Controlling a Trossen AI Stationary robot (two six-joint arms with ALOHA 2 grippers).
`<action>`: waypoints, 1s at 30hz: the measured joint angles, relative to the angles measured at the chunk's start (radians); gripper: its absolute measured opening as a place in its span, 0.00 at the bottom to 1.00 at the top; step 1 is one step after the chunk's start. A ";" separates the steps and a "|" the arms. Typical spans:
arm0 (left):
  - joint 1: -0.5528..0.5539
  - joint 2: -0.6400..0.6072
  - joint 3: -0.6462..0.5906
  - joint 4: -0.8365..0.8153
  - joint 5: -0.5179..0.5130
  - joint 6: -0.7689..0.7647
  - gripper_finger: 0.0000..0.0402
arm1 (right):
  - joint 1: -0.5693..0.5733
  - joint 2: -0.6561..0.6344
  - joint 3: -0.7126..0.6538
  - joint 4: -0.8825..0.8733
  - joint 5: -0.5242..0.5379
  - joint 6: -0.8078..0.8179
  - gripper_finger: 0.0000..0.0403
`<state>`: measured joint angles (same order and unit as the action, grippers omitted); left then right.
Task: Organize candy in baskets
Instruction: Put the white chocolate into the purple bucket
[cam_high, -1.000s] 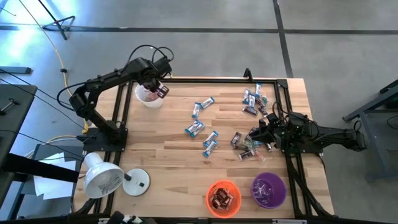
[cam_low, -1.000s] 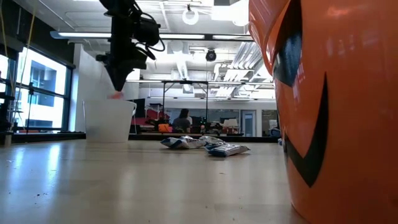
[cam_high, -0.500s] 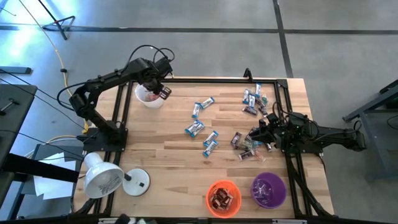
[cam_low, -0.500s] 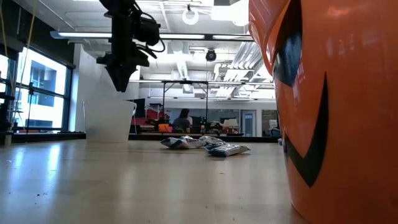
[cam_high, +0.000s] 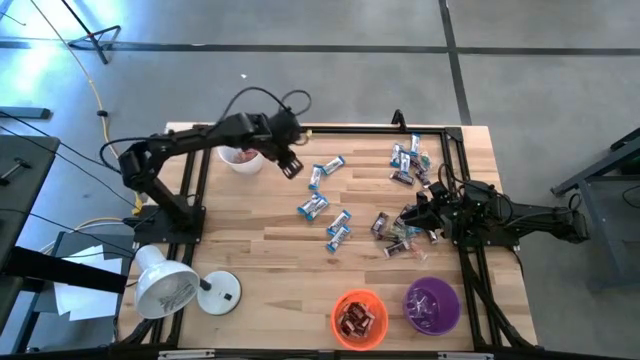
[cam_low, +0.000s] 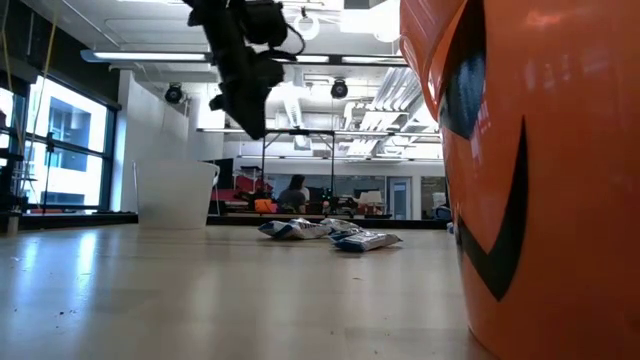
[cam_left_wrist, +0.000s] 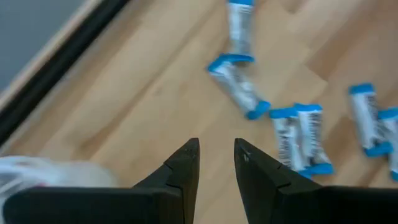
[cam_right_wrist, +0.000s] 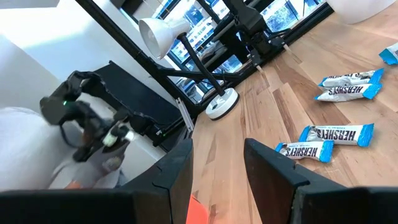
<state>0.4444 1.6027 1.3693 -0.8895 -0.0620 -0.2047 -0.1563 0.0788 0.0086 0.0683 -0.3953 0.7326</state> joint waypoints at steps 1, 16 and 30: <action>-0.021 0.009 0.000 0.015 0.001 0.000 0.22 | 0.000 0.000 0.000 0.000 0.000 0.000 0.34; -0.200 0.125 -0.001 0.179 -0.033 -0.043 0.22 | 0.000 0.000 0.000 0.000 0.000 0.000 0.34; -0.224 0.124 -0.001 0.245 -0.045 -0.184 0.22 | 0.000 0.000 0.000 0.000 0.000 0.000 0.34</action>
<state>0.2203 1.7267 1.3685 -0.6449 -0.1073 -0.3887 -0.1563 0.0792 0.0086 0.0681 -0.3951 0.7326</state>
